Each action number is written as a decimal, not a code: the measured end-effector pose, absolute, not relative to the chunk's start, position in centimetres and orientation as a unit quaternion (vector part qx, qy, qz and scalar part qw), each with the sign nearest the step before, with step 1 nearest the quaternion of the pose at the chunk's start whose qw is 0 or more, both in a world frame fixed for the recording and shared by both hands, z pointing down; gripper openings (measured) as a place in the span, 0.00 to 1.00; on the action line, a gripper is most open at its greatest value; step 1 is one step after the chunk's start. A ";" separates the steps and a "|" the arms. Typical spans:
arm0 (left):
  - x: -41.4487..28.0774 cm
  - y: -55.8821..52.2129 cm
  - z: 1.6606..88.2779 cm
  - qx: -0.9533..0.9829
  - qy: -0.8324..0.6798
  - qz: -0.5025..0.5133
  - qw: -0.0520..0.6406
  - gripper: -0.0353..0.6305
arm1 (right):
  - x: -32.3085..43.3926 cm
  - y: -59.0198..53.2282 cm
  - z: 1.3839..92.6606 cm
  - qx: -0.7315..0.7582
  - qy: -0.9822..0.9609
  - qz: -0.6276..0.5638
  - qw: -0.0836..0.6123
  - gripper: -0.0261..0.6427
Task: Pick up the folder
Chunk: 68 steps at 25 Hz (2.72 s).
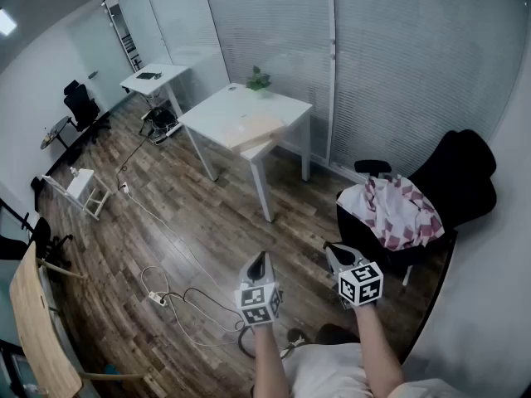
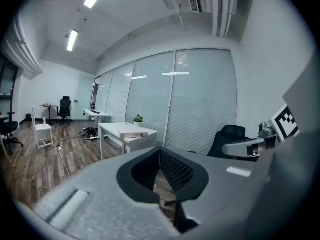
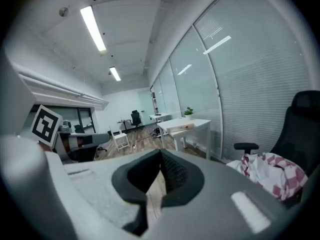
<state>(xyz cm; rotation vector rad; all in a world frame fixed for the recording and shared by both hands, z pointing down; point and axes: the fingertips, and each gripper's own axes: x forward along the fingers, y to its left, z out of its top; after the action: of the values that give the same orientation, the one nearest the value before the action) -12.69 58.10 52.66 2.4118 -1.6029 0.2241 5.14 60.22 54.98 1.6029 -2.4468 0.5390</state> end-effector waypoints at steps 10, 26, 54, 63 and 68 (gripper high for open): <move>-11.5 58.5 53.6 0.815 -0.556 0.094 0.135 0.07 | 6.8 58.5 54.9 0.532 -0.823 0.186 0.079 0.04; -9.9 60.7 54.0 0.783 -0.594 0.079 0.167 0.07 | 10.8 58.6 55.4 0.507 -0.839 0.195 0.028 0.04; -10.7 40.1 52.5 0.795 -0.585 0.044 0.151 0.07 | 9.8 39.6 53.1 0.540 -0.830 0.104 0.090 0.04; -13.7 29.4 50.2 0.800 -0.575 0.042 0.162 0.07 | 5.9 29.0 50.6 0.527 -0.838 0.113 0.090 0.04; -15.3 23.8 50.0 0.801 -0.574 0.042 0.164 0.07 | 4.2 23.6 51.3 0.520 -0.838 0.126 0.104 0.04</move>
<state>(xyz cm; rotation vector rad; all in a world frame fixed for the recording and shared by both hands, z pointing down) -15.35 23.80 49.98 2.2851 -1.6354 0.1199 4.24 23.61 51.25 1.5327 -2.4723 0.3720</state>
